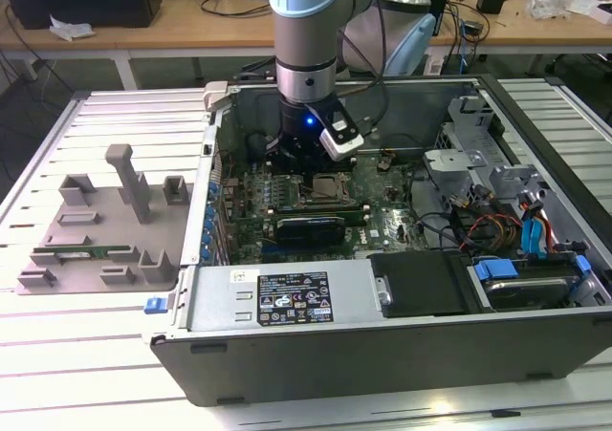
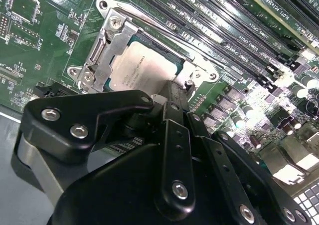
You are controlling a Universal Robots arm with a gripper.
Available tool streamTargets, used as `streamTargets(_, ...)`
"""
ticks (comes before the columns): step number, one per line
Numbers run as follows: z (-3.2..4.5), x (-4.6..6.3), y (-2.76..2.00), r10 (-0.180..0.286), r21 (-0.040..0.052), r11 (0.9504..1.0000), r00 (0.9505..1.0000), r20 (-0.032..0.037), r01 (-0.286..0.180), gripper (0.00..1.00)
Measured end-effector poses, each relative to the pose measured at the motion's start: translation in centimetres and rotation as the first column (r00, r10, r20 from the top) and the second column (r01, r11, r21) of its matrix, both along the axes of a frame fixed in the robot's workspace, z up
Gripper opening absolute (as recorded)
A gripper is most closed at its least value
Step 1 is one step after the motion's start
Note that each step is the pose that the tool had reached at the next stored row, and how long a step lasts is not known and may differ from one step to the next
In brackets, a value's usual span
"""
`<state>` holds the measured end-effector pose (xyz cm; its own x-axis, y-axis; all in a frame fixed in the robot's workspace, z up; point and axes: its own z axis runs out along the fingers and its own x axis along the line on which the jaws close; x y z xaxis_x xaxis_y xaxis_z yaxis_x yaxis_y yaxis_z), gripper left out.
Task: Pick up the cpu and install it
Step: 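Close the cpu cover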
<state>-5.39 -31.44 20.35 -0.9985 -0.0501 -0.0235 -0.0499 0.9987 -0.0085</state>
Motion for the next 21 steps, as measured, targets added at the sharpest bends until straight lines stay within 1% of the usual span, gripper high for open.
streamTargets(1,0.05,0.0,0.01,0.0,0.0001,1.0,1.0,0.0001,0.0,0.11)
streamTargets(2,0.12,0.0,0.03,0.0,0.0012,1.0,1.0,0.0028,0.0,0.11)
streamTargets(3,0.36,0.0,0.01,0.001,0.0004,1.0,1.0,0.0005,-0.001,0.11)
streamTargets(5,0.76,0.0,0.0,0.0,-0.0001,1.0,1.0,0.0,0.0,0.11)
streamTargets(7,2.06,0.0,0.0,0.0,-0.001,1.0,1.0,0.0005,0.0,0.11)
streamTargets(8,2.49,0.0,0.0,0.0,-0.0012,1.0,1.0,0.0015,0.0,0.11)
streamTargets(9,2.6,0.0,0.0,0.0,-0.0012,1.0,1.0,0.0022,0.0,0.11)
streamTargets(13,2.61,-0.1,0.0,0.0,-0.0017,1.0,1.0,0.0052,0.0,0.11)
streamTargets(14,2.6,-0.1,-0.01,0.0,-0.0019,1.0,0.9996,0.0265,0.0,0.11)
streamTargets(15,2.57,-0.1,-0.01,0.0,-0.0017,1.0,0.999,0.0439,0.0,0.11)
streamTargets(16,2.52,-0.1,0.0,0.0,-0.0016,1.0,0.9987,0.051,0.0,0.11)
streamTargets(18,2.37,-0.1,-0.02,0.0,-0.0017,1.0,0.9987,0.0514,0.0,0.11)
streamTargets(21,2.28,0.5,-0.02,-0.009,-0.0017,1.0,0.9986,0.0515,0.009,0.11)
